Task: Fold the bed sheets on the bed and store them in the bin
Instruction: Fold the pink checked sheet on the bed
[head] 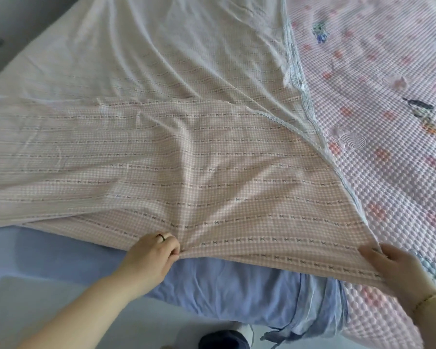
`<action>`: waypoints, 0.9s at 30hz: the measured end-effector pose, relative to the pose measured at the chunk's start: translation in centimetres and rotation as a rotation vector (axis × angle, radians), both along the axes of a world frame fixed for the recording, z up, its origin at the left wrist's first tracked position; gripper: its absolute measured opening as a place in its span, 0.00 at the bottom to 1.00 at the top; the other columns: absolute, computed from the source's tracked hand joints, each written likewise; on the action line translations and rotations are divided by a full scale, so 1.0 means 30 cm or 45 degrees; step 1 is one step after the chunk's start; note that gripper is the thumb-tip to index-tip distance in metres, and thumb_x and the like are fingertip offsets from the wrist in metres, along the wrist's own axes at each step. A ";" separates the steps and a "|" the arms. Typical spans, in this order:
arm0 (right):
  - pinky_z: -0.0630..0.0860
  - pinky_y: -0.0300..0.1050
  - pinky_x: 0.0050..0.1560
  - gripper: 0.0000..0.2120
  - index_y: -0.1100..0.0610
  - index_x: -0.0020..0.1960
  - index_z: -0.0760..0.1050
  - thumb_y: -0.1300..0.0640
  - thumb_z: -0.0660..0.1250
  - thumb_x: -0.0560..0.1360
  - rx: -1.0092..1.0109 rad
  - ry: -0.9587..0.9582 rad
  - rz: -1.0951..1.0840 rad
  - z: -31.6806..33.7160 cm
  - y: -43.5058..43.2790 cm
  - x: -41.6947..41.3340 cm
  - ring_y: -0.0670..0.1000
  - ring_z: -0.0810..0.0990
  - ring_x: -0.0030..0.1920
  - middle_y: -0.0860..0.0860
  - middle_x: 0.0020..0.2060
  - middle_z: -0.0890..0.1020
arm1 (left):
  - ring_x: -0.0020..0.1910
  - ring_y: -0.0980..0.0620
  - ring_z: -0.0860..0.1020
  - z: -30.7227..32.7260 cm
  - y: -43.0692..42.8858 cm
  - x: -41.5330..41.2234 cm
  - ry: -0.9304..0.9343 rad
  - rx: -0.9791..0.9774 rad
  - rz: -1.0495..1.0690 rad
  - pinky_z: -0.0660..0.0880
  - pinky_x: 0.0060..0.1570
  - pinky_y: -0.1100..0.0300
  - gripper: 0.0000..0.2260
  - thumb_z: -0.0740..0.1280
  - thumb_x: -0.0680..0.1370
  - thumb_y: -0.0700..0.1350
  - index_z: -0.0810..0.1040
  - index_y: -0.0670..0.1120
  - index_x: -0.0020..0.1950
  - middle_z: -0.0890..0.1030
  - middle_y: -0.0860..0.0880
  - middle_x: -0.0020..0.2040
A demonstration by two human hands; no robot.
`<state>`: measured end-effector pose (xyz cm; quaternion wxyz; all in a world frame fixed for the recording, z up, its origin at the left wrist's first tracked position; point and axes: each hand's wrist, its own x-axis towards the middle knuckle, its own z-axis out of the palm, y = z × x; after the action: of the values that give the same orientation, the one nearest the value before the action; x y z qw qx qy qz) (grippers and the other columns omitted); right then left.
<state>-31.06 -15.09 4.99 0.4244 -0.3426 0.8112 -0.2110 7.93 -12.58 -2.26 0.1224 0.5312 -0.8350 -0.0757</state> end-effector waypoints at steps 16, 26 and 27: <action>0.57 0.47 0.31 0.18 0.58 0.32 0.59 0.56 0.64 0.76 0.038 0.295 0.111 -0.122 -0.028 0.084 0.52 0.63 0.30 0.53 0.29 0.65 | 0.25 0.60 0.60 -0.093 0.029 -0.029 -0.098 0.098 0.150 0.44 0.24 0.76 0.23 0.83 0.48 0.39 0.70 0.50 0.27 0.64 0.60 0.25; 0.72 0.39 0.33 0.07 0.63 0.53 0.72 0.61 0.63 0.76 -0.006 0.026 -0.113 -0.122 -0.037 0.057 0.52 0.73 0.36 0.56 0.45 0.76 | 0.32 0.52 0.78 -0.058 -0.001 -0.108 0.180 -0.053 0.142 0.69 0.32 0.67 0.13 0.59 0.69 0.56 0.68 0.50 0.48 0.79 0.51 0.39; 0.70 0.40 0.33 0.05 0.63 0.51 0.73 0.62 0.62 0.76 -0.059 0.083 -0.092 -0.124 -0.036 0.055 0.53 0.72 0.35 0.55 0.39 0.75 | 0.33 0.52 0.79 -0.054 -0.007 -0.136 0.151 -0.079 0.119 0.73 0.33 0.64 0.15 0.61 0.68 0.57 0.69 0.49 0.49 0.80 0.51 0.41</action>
<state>-29.40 -16.17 1.27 0.3818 -0.3294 0.8314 -0.2337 3.85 -12.78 -3.88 0.1915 0.5600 -0.8025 -0.0754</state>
